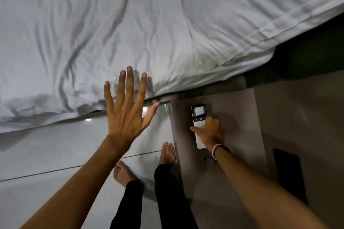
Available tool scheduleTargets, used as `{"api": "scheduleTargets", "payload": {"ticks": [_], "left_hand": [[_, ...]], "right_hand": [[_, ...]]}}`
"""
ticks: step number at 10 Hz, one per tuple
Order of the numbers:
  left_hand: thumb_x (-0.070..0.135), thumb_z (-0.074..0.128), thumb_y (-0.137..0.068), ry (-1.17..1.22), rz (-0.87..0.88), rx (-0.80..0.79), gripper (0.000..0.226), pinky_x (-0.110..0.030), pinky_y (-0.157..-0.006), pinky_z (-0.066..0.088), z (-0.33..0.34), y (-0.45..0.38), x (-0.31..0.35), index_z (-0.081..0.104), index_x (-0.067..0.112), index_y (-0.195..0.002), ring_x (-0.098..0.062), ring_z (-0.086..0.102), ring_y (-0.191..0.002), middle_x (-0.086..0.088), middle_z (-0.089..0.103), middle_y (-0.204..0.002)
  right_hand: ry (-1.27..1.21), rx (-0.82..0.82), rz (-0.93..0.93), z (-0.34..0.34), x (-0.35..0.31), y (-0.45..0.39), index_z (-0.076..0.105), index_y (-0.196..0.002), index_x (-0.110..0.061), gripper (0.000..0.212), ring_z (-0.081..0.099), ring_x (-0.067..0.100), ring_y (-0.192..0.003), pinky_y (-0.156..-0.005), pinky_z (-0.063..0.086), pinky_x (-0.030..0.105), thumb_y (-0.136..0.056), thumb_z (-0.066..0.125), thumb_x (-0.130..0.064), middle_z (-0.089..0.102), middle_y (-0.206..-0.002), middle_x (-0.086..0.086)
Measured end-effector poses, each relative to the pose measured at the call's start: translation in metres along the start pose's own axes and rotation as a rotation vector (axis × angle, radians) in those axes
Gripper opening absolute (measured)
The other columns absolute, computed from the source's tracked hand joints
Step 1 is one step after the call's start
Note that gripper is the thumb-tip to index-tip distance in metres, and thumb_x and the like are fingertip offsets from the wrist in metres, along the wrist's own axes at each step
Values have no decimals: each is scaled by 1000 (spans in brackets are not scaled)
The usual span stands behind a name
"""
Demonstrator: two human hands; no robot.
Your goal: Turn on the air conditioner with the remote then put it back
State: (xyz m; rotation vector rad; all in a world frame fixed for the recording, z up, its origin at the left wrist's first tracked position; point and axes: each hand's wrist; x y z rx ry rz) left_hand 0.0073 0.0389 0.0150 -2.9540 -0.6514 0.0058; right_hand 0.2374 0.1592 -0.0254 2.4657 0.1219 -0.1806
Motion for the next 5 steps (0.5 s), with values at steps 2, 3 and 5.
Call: {"api": "scheduleTargets", "payload": {"ticks": [2, 3, 5], "left_hand": [[66, 32, -105, -2, -10, -68, 80, -68, -125, 17, 22, 19, -2, 13, 19, -166, -38, 16, -159, -23, 17, -171], [66, 30, -105, 8, -33, -83, 80, -68, -125, 16, 24, 22, -3, 13, 19, -166, -38, 16, -159, -23, 16, -172], [66, 29, -105, -19, -6, -91, 78, -69, -124, 20, 10, 17, -6, 15, 19, -166, -39, 18, -159, -23, 18, -171]], "right_hand": [[27, -8, 8, 33, 14, -10, 54, -131, -5, 76, 63, 37, -114, -85, 56, 44, -75, 83, -48, 58, -130, 20], [46, 18, -11, 41, 17, -15, 47, -136, -3, 83, 63, 39, -114, -85, 57, 46, -75, 84, -47, 57, -132, 22], [237, 92, -90, 35, 9, -7, 34, -151, -8, 98, 50, 40, -129, -95, 50, 50, -81, 64, -70, 45, -148, 24]]}}
Point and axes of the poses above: each hand's wrist, its own y-axis away from the middle knuckle, its own z-axis out of the palm, x = y × z
